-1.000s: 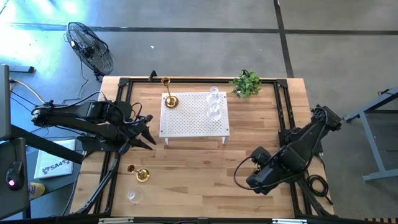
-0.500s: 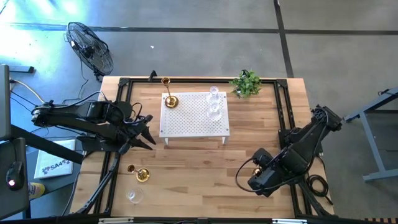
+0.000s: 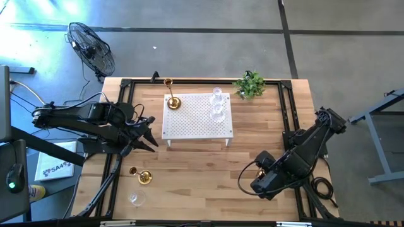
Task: Pick & Place candle stick holders
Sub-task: Put the right gold candle holder on the shelf aligned with the other gold candle holder
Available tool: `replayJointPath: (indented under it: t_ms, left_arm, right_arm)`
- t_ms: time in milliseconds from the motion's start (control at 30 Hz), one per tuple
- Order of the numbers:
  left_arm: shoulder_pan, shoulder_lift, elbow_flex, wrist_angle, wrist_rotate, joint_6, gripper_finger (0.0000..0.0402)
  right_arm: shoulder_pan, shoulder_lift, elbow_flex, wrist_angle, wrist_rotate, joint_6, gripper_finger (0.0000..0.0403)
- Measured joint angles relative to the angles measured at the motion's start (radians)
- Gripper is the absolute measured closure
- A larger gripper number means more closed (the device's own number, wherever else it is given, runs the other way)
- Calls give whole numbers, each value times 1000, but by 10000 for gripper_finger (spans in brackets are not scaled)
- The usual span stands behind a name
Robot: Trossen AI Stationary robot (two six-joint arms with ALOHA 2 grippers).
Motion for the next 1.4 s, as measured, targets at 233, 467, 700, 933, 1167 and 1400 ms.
replayJointPath:
  t_ms: [233,467,700,933,1167,1400]
  left_arm:
    - [0,0,0,1,-1,0,289]
    - [0,0,0,2,-2,1,289]
    - [0,0,0,2,-4,7,289]
    - [0,0,0,2,-12,8,289]
    - [0,0,0,2,-12,5,289]
    - [0,0,0,0,-11,5,289]
  right_arm:
    - [-18,-1,-58,0,-45,34,205]
    - [-43,-2,-188,1,-177,-39,226]
    - [-43,-6,-154,0,-148,-63,244]
    - [-43,-8,-117,0,-139,-47,254]
    - [-44,-10,-117,0,-158,-63,254]
    - [-47,-49,-117,0,-145,-69,254]
